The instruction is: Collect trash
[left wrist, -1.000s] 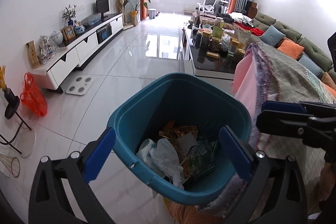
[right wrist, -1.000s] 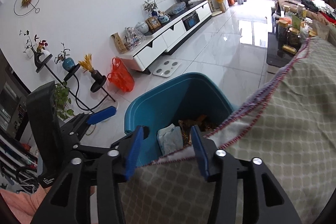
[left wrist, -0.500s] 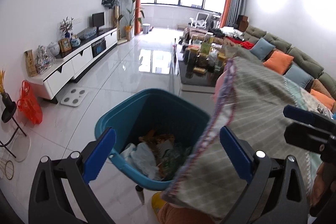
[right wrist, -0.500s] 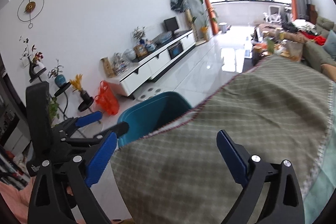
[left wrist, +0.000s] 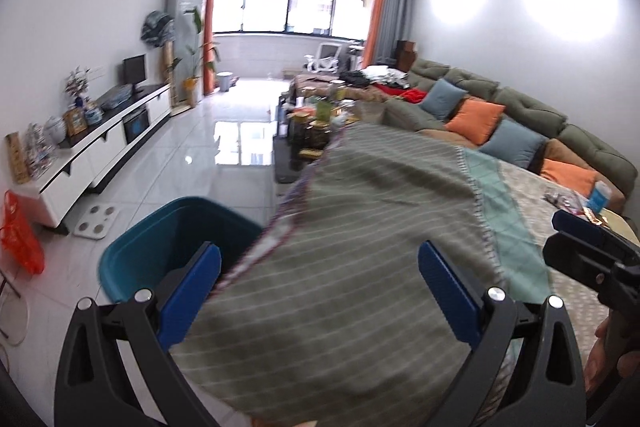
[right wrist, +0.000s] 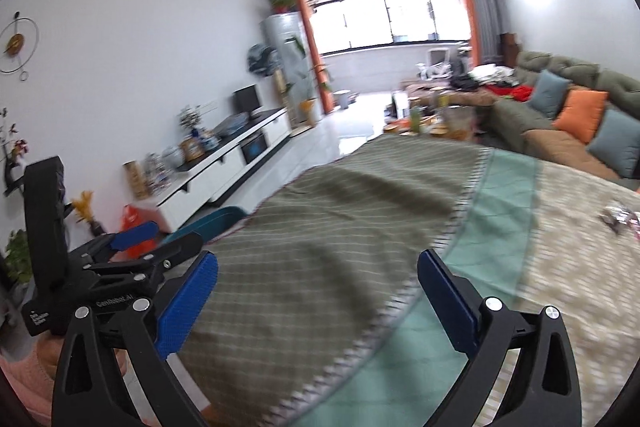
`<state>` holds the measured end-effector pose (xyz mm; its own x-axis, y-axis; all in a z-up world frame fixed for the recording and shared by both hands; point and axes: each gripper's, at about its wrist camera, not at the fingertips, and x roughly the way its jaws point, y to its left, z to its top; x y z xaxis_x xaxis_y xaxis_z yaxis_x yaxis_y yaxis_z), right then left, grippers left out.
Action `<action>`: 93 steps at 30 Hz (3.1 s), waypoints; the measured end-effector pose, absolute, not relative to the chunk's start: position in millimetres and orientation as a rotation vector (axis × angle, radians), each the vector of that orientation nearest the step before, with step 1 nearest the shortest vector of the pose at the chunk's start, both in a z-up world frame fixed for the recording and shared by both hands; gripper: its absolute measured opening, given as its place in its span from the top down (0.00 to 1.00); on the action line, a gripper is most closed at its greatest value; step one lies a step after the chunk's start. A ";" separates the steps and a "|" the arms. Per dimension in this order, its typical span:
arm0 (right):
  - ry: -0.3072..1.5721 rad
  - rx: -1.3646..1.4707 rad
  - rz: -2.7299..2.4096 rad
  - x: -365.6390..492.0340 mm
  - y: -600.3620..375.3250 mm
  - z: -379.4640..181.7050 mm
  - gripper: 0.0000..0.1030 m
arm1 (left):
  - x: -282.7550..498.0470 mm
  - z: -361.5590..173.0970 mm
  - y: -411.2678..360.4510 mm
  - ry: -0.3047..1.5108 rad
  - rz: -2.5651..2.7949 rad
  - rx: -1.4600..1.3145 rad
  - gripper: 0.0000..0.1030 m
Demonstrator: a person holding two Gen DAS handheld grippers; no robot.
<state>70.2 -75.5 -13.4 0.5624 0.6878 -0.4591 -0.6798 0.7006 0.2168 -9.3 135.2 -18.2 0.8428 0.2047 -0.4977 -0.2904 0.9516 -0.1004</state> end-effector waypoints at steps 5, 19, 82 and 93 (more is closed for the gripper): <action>0.515 0.021 0.710 63.5 -107.0 -15.3 0.04 | 2.3 -14.2 103.9 0.480 0.206 -0.144 0.04; 0.439 0.048 0.511 58.5 -167.5 -15.8 0.04 | 19.2 -10.8 55.3 0.446 0.137 -0.088 0.03; 0.334 0.059 0.266 46.6 -226.8 -6.1 0.04 | 38.5 -12.3 2.1 0.387 0.071 -0.051 0.03; 0.337 0.058 0.265 46.6 -227.7 -6.2 0.04 | 40.3 -12.8 0.6 0.387 0.067 -0.049 0.03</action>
<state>46.6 -227.7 -6.2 0.9097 0.2662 -0.3188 -0.2469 0.9638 0.1003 40.3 0.6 -12.8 0.9239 0.0562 -0.3785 -0.0751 0.9966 -0.0351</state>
